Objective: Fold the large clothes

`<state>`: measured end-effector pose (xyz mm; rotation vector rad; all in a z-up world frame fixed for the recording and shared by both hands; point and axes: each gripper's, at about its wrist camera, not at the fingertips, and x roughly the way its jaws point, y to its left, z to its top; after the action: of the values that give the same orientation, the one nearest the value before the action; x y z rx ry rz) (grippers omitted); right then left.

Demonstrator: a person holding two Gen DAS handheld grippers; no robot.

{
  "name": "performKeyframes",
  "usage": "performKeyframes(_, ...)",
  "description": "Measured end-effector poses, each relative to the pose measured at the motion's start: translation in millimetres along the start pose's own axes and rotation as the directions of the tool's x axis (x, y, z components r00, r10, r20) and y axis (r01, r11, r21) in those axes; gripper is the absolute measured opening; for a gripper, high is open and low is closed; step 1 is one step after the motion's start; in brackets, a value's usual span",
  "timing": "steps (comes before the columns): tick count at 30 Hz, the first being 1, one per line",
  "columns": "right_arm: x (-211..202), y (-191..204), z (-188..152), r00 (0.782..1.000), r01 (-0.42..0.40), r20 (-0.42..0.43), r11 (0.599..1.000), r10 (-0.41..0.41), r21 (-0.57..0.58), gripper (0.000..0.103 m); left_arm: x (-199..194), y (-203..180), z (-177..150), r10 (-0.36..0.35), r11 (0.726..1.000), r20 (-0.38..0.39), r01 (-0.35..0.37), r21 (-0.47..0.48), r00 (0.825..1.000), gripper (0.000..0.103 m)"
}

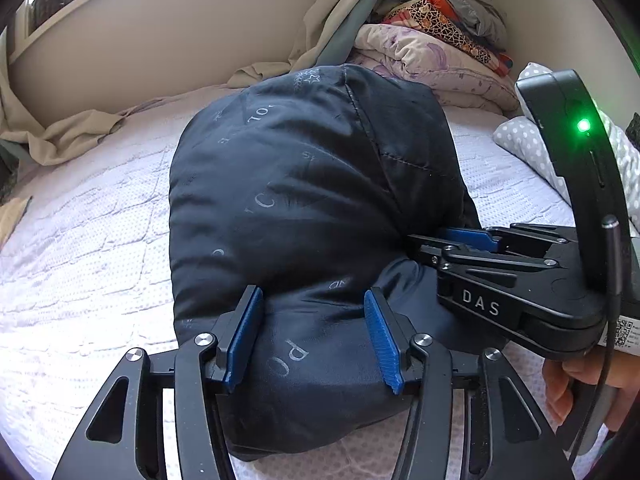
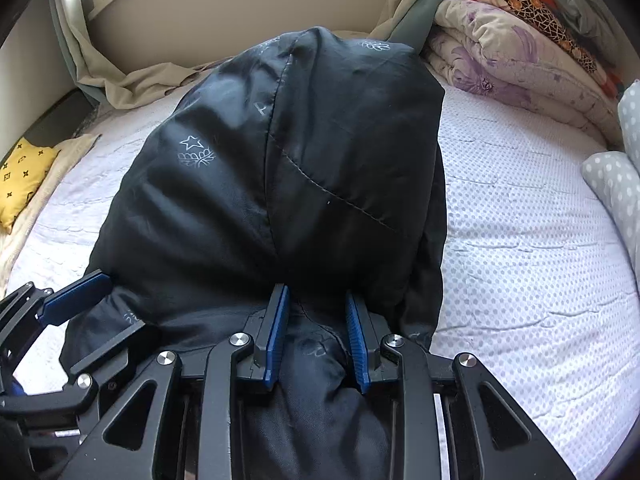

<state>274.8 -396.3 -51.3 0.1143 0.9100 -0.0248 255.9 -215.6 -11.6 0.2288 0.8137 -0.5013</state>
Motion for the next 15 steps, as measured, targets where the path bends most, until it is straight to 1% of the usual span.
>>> performKeyframes(5, 12, -7, 3, 0.999, -0.038, 0.007, 0.999, 0.038, 0.035, 0.023, 5, -3, 4, 0.017, 1.0, -0.005, -0.017, 0.008, 1.0, 0.058)
performKeyframes(9, 6, -10, 7, 0.998, -0.056, 0.02, 0.997, 0.055, 0.058, 0.023, 5, -4, 8, 0.031, 1.0, -0.013, -0.031, -0.003, 0.999, 0.064)
performKeyframes(11, -8, -12, 10, 0.995, -0.088, 0.047, 0.993, 0.084, 0.085, 0.025, 5, -2, 10, 0.03, 1.0, -0.018, -0.03, -0.007, 0.999, 0.064)
performKeyframes(13, -30, -14, 14, 0.992, -0.102, 0.082, 0.991, 0.095, 0.088, 0.026, 4, -1, 11, 0.028, 1.0, -0.021, -0.029, -0.009, 0.999, 0.064)
performKeyframes(15, -49, -11, 14, 0.992, -0.062, 0.113, 0.996, 0.055, 0.061, 0.029, 4, -1, 12, 0.031, 0.999, -0.023, -0.032, -0.013, 0.999, 0.064)
